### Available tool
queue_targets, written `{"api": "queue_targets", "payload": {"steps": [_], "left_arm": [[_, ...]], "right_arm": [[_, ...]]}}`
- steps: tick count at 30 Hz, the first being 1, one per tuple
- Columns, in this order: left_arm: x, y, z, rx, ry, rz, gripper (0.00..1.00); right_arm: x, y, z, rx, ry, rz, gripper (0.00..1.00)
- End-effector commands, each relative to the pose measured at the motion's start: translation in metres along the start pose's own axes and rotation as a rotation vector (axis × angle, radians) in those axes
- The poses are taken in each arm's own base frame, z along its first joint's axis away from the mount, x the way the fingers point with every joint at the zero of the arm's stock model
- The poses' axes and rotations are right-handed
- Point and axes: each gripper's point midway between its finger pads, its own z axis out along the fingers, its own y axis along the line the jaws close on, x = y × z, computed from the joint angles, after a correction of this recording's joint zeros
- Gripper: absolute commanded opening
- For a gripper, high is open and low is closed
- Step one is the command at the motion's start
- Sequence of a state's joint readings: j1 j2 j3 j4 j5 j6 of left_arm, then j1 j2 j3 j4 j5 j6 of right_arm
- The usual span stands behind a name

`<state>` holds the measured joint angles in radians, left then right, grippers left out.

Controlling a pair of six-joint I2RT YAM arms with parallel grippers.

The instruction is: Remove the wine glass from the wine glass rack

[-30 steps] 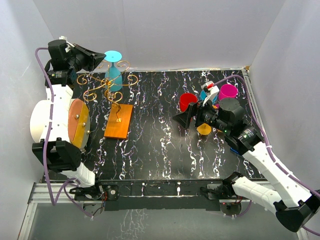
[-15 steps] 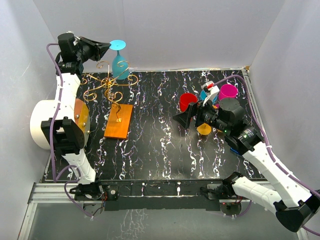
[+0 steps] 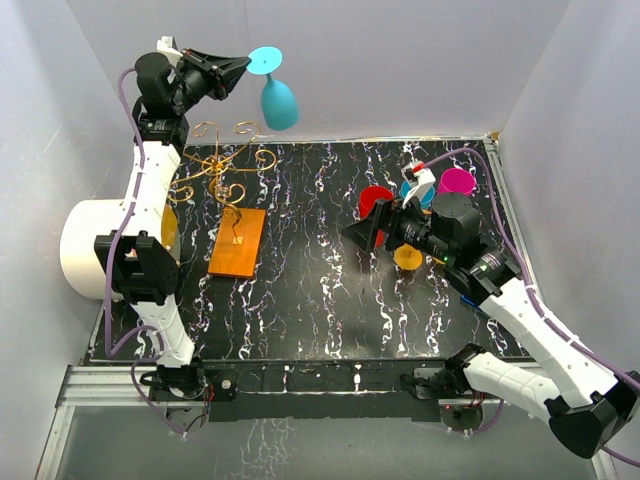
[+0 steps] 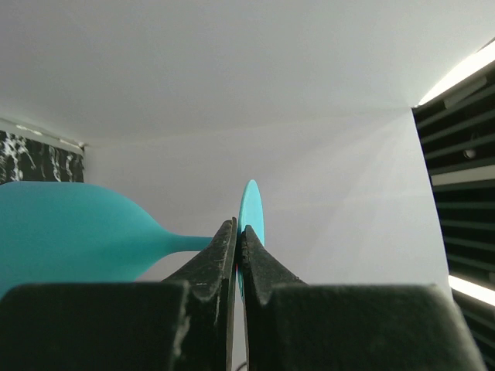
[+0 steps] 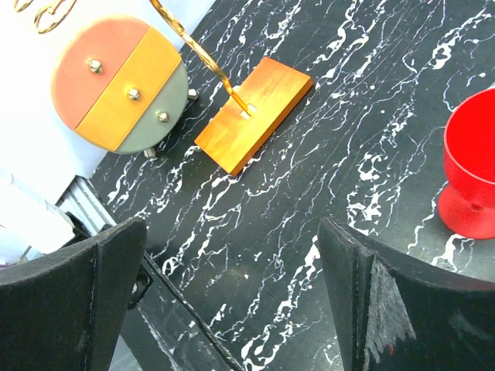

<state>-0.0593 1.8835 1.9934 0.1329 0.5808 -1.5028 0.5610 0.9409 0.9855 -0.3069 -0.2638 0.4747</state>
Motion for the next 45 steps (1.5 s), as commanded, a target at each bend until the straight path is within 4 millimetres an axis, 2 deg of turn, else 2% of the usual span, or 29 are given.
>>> {"api": "queue_targets", "payload": {"steps": [1, 4, 9, 16, 18, 21, 26, 29, 32, 37, 41, 42, 45], "left_arm": [[0.044, -0.096, -0.05, 0.228, 0.07, 0.034, 0.0], [0.061, -0.111, -0.074, 0.276, 0.081, 0.007, 0.0], [0.086, -0.123, -0.11, 0.335, 0.122, -0.046, 0.0], [0.116, -0.147, -0.157, 0.42, 0.182, -0.083, 0.0], [0.123, -0.15, -0.168, 0.435, 0.195, -0.093, 0.0], [0.13, -0.149, -0.177, 0.45, 0.223, -0.111, 0.0], [0.141, -0.148, -0.192, 0.473, 0.253, -0.14, 0.0], [0.146, -0.142, -0.199, 0.462, 0.253, -0.136, 0.0], [0.149, -0.128, -0.2, 0.445, 0.264, -0.163, 0.0], [0.15, -0.109, -0.203, 0.457, 0.276, -0.201, 0.0], [0.152, -0.093, -0.203, 0.43, 0.267, -0.201, 0.0], [0.152, -0.088, -0.202, 0.416, 0.261, -0.201, 0.01], [0.154, -0.073, -0.203, 0.375, 0.239, -0.188, 0.15]], "right_arm": [[-0.04, 0.023, 0.005, -0.087, -0.145, 0.05, 0.97], [-0.061, 0.038, 0.007, -0.151, -0.214, 0.088, 0.98], [-0.099, 0.066, 0.011, -0.292, -0.338, 0.178, 0.98], [-0.137, 0.104, 0.015, -0.558, -0.447, 0.289, 0.98], [-0.148, 0.12, 0.006, -0.674, -0.488, 0.286, 0.98], [-0.157, 0.134, -0.007, -0.81, -0.533, 0.291, 0.98], [-0.168, 0.132, -0.009, -0.874, -0.592, 0.384, 0.98], [-0.172, 0.142, -0.017, -0.969, -0.586, 0.415, 0.95], [-0.167, 0.154, -0.025, -1.066, -0.549, 0.437, 0.85], [-0.154, 0.152, -0.042, -1.183, -0.537, 0.57, 0.54], [-0.145, 0.151, -0.052, -1.215, -0.514, 0.603, 0.36], [-0.144, 0.152, -0.057, -1.217, -0.515, 0.602, 0.31], [-0.138, 0.149, -0.058, -1.171, -0.499, 0.614, 0.15]]}}
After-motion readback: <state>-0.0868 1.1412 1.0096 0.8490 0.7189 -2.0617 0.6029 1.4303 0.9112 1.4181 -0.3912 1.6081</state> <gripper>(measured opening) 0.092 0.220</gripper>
